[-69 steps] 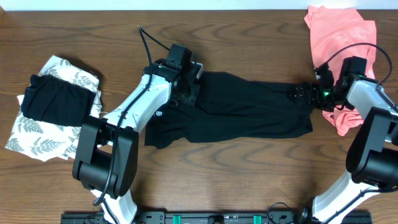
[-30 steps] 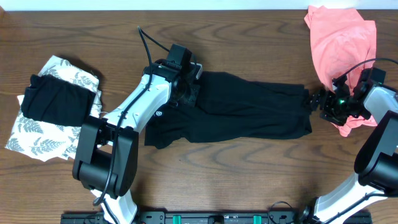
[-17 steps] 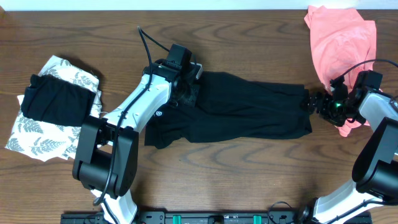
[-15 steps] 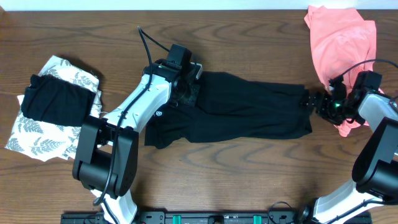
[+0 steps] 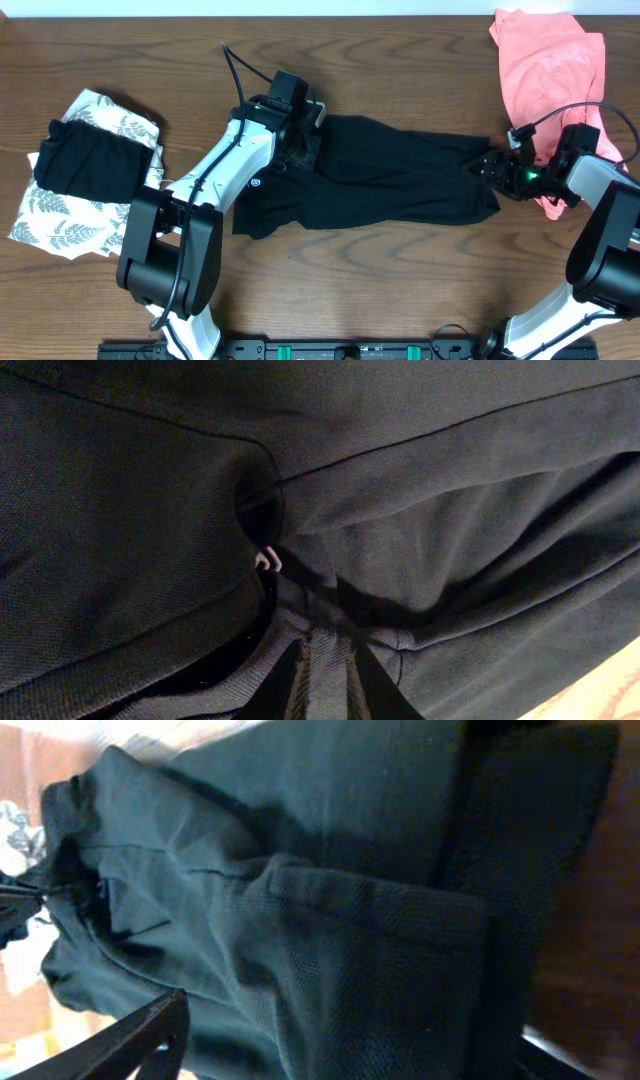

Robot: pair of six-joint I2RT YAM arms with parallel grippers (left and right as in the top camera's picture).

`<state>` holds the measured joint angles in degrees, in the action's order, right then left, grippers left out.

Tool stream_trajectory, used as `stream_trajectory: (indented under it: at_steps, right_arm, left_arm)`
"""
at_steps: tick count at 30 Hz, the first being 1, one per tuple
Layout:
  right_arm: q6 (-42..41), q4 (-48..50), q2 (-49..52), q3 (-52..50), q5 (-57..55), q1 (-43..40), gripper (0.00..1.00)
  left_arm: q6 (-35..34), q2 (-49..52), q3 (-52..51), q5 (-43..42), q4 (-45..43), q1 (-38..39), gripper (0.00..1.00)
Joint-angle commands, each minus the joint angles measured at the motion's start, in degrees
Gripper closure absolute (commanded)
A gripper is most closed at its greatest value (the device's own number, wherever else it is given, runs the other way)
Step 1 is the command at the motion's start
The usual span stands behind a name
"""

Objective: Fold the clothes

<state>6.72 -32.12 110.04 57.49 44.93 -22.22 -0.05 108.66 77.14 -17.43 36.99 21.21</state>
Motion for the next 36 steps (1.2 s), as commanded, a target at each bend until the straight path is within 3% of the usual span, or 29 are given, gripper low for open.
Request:
stream_trajectory:
  at_steps: [1,4,9,11,24,36]
  right_arm:
    - [-5.31,-2.56,7.98,-6.78,-23.52,1.77,0.27]
    - [-7.15,-1.79,7.96,-6.75,-26.10,1.73,0.40]
    - [-7.13,-2.47,7.85,-5.49,-26.10,0.98,0.89]
    - [-7.13,-3.67,7.48,-4.52,-26.10,0.35,0.99]
    - [-10.54,-8.81,-4.48,4.13,-31.91,-4.83,0.99]
    - [-8.02,-19.08,-9.33,22.95,-30.97,-2.60,0.99]
  left_arm:
    - [-0.24,0.44,-0.33,0.09,-0.07,0.15,0.85]
    - [-0.24,0.44,-0.33,0.09,-0.15,0.13,0.85]
    - [-0.24,0.44,-0.33,0.09,-0.28,0.13,0.85]
    - [-0.24,0.44,-0.33,0.09,-0.28,0.13,0.85]
    - [-0.22,-0.20,-0.11,0.09,-0.20,0.13,0.85]
    - [-0.22,-9.81,2.99,0.13,-0.13,-2.89,0.84]
